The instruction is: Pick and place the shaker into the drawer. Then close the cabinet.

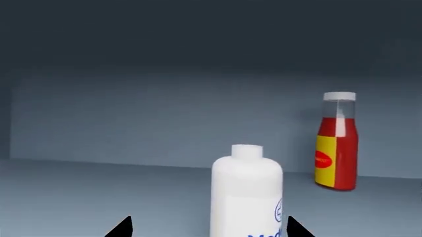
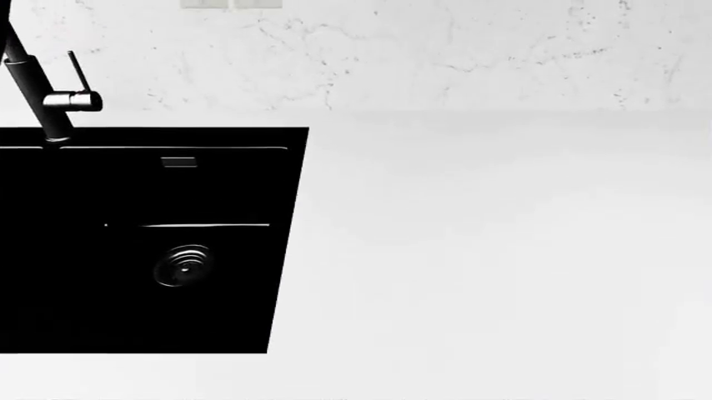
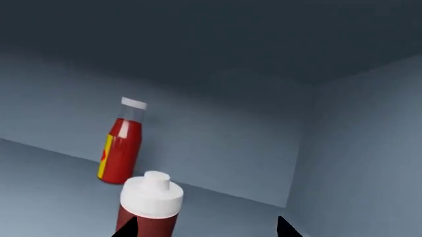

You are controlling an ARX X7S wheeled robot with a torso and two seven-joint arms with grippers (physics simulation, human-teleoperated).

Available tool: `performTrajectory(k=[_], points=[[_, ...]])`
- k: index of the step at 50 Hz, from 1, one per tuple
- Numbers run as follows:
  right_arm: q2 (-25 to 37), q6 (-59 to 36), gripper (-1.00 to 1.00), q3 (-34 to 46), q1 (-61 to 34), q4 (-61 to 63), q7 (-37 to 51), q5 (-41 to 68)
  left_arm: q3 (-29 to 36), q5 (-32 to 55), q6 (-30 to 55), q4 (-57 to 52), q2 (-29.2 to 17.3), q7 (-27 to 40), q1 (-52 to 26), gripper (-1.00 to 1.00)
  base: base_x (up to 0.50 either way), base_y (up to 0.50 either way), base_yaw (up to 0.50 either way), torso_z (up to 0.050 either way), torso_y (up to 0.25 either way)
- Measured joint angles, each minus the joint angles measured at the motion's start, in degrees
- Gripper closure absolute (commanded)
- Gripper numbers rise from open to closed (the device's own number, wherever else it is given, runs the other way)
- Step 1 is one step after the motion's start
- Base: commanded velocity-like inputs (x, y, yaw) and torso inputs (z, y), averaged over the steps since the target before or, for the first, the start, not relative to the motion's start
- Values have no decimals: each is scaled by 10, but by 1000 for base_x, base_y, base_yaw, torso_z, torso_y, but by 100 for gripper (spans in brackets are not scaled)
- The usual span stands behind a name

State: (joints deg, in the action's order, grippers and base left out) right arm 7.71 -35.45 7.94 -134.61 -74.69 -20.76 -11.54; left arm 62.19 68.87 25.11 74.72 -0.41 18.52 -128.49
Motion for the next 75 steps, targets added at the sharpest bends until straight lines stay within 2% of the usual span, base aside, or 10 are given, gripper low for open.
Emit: performTrajectory(k=[9, 24, 30, 40, 50, 51, 63, 69, 72, 75], points=[[5, -1, -100, 35, 0, -1, 4, 48, 61, 57, -14, 2, -3, -8, -3, -100, 0, 0, 0, 0, 0], [-1, -31, -100, 54, 6, -2, -37, 101, 247, 235, -32, 2, -6, -38, -20, -100, 0, 0, 0, 0, 0], [-3, -38, -100, 53, 6, -2, -48, 108, 300, 290, -34, -1, -6, -47, -27, -100, 0, 0, 0, 0, 0], [-3, -40, -100, 52, 6, -1, -54, 112, 347, 341, -35, -3, -4, -53, -46, -100, 227, 0, 0, 0, 0], [-1, -38, -100, 47, 7, 1, -53, 117, 322, 343, -41, -3, -2, -65, -57, -100, 300, 1, 0, 0, 0], [-1, -38, 100, 47, 7, 1, -53, 117, 321, 343, -41, -3, -2, -65, -57, 100, 0, 0, 0, 0, 0], [1, -37, 100, 51, 6, 0, -52, 114, 313, 336, -43, 1, 0, -67, -55, 100, 0, 0, 0, 0, 0], [-5, -17, 100, 32, 4, 11, -62, 86, 315, 368, -53, 3, 0, -68, -56, 100, 2, 0, 0, 0, 0], [-12, 1, 100, 12, 3, 37, -74, 56, 253, 329, -49, -4, -1, -66, -58, 100, 0, 0, 0, 0, 0], [-22, 17, 100, -7, 2, 76, -86, 28, 142, 234, -20, -31, -2, -66, -59, 100, 0, 0, -1, 0, 0]])
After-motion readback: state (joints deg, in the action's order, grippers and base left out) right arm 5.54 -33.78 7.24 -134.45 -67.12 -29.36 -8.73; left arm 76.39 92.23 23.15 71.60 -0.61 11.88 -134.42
